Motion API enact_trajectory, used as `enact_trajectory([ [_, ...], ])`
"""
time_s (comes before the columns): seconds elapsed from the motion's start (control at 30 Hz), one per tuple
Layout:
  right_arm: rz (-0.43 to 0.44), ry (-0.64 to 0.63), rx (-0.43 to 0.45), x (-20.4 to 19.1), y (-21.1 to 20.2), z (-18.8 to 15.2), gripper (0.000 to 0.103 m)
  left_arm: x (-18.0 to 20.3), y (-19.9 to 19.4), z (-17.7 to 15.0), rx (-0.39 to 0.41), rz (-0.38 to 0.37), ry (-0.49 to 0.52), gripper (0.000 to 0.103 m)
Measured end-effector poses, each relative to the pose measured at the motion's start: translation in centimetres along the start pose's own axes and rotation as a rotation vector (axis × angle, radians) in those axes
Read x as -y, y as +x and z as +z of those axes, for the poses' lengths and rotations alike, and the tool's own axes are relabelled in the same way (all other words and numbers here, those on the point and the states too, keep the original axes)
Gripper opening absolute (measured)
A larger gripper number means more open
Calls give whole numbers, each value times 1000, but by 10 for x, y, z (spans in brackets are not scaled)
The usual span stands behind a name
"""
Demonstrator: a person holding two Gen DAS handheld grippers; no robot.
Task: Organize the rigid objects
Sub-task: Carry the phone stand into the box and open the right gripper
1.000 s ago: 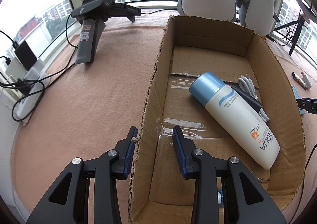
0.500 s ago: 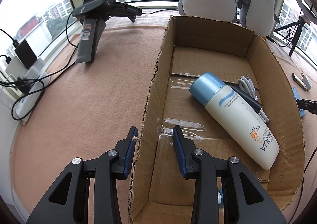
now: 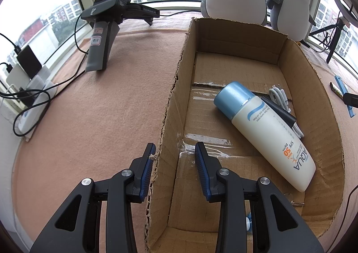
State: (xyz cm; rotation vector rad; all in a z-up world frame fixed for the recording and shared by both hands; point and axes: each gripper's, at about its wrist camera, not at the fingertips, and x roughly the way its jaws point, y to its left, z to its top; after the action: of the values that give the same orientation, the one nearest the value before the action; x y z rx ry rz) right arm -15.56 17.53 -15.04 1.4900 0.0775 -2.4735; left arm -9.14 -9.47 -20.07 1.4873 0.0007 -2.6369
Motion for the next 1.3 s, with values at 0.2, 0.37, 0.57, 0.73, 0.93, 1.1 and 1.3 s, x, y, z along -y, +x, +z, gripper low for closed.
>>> enact_trajectory([
  [0.2,56,-61,41,-40,-10,15,33,0,0,1,0,2,5,34],
  [0.37,91,-109,53,-71,-9,22,33,0,0,1,0,2,4,34],
  [0.57,120,-164,61,-101,-5,27,33,0,0,1,0,2,4,34],
  [0.73,129,-193,55,-118,1,27,33,0,0,1,0,2,4,34],
  [0.93,133,-208,36,-128,9,26,33,0,0,1,0,2,4,34],
  [1.1,134,-211,32,-130,11,26,33,0,0,1,0,2,4,34],
  [1.3,141,-219,38,-133,10,25,33,0,0,1,0,2,5,34],
])
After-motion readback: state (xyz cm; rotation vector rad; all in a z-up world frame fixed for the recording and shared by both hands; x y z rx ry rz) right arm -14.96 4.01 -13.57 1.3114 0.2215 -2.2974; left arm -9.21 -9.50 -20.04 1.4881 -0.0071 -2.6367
